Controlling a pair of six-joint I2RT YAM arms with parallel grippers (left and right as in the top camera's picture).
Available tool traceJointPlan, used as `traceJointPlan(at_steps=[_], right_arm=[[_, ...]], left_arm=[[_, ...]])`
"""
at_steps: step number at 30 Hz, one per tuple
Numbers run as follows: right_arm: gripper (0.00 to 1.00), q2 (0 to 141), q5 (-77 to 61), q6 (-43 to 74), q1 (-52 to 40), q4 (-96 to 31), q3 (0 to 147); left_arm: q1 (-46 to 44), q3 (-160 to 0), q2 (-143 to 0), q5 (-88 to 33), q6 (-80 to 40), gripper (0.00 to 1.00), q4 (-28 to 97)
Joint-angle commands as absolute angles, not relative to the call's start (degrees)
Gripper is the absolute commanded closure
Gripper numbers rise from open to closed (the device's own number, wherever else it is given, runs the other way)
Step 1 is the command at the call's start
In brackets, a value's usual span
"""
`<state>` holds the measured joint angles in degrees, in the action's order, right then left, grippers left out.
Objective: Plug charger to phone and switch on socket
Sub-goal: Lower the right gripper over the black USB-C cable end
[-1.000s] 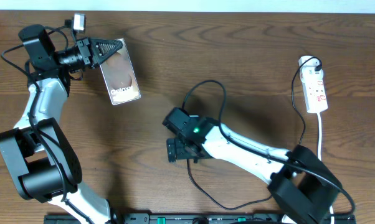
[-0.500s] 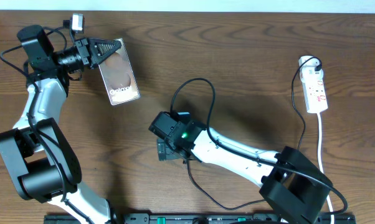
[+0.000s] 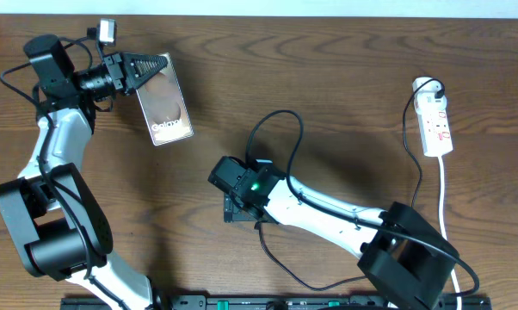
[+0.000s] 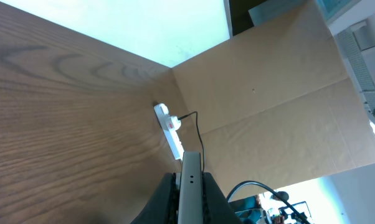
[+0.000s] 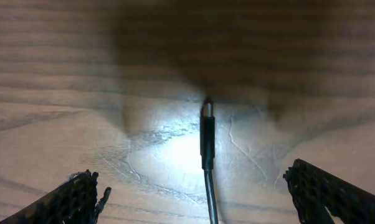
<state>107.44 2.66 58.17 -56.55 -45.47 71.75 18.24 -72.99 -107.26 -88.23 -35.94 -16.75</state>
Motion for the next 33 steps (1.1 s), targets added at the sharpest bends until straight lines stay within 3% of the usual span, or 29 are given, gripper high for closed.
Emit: traceJointPlan(at_steps=[1,8,25,33], right_arm=[[0.07,109.14,0.54,62.78,-57.1,-45.93,72.4],[0.16,111.31,-4.49,63.57,-56.97,-46.06,72.4],[0.25,113.56,-1.45,64.73,-55.44,-44.93,72.4],[0.37,113.58,1.34,64.97,-54.39,-44.58,72.4]], left_arm=[[18.59,-72.97,-106.63,-90.0,-35.77,0.93,-16.84],[18.57,-72.97,-106.63,-90.0,-35.77,0.93,-16.84],[18.59,-72.97,-106.63,-89.97,-35.77,0.92,-16.84],[18.59,-72.97,-106.63,-90.0,-35.77,0.93,-16.84]])
